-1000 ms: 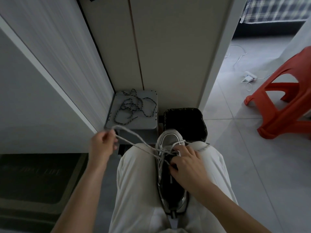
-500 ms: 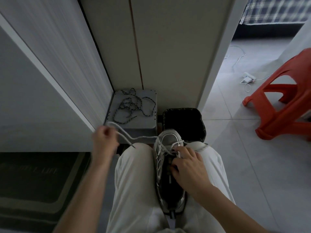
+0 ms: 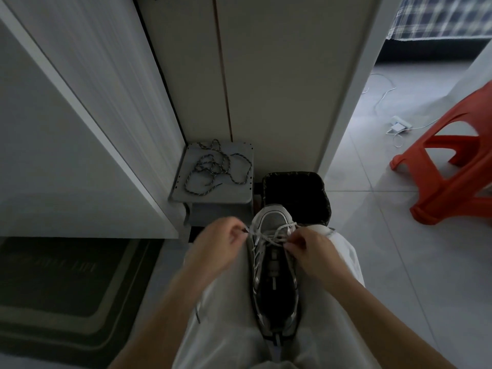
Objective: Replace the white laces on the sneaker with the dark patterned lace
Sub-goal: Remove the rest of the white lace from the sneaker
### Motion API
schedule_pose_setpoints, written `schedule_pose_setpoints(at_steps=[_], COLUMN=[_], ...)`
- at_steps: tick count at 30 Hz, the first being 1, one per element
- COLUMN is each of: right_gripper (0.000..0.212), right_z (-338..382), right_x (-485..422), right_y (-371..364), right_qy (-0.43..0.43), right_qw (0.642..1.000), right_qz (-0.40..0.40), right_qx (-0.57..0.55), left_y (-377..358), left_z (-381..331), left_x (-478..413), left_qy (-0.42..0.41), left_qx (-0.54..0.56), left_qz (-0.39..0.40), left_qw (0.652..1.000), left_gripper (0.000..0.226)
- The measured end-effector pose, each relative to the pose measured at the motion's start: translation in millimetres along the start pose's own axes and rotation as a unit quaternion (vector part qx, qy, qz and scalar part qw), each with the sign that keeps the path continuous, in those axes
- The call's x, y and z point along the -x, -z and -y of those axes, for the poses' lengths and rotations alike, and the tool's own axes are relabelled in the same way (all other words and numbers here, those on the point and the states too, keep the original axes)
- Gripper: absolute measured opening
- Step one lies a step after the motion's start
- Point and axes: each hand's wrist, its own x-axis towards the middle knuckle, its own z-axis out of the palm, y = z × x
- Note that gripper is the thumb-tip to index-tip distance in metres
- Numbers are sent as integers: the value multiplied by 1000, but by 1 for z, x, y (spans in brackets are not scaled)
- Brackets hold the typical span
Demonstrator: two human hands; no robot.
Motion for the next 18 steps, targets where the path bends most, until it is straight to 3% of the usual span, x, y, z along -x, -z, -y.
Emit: schedule_pose_setpoints(at_steps=[3, 7, 10, 18], right_gripper=[11, 13, 11, 16], right_z=[1, 0, 2, 16], right_x=[-7, -10, -13, -35], right_y=[-3, -7, -6, 14], right_qy=[-13, 62, 98, 160], right_qw=[999, 998, 994, 981], right_qz=[22, 6, 2, 82], right_qx=[-38, 24, 56, 70], left_y=[-26, -37, -36, -40], left_z=[-16, -13, -9, -15], left_x=[-5, -2, 0, -1], left_qy=[-56, -8, 28, 38], left_qx=[10, 12, 34, 31], left_qz=[35, 10, 54, 112], left_qw=[998, 1000, 998, 992], left_gripper=[26, 19, 19, 29])
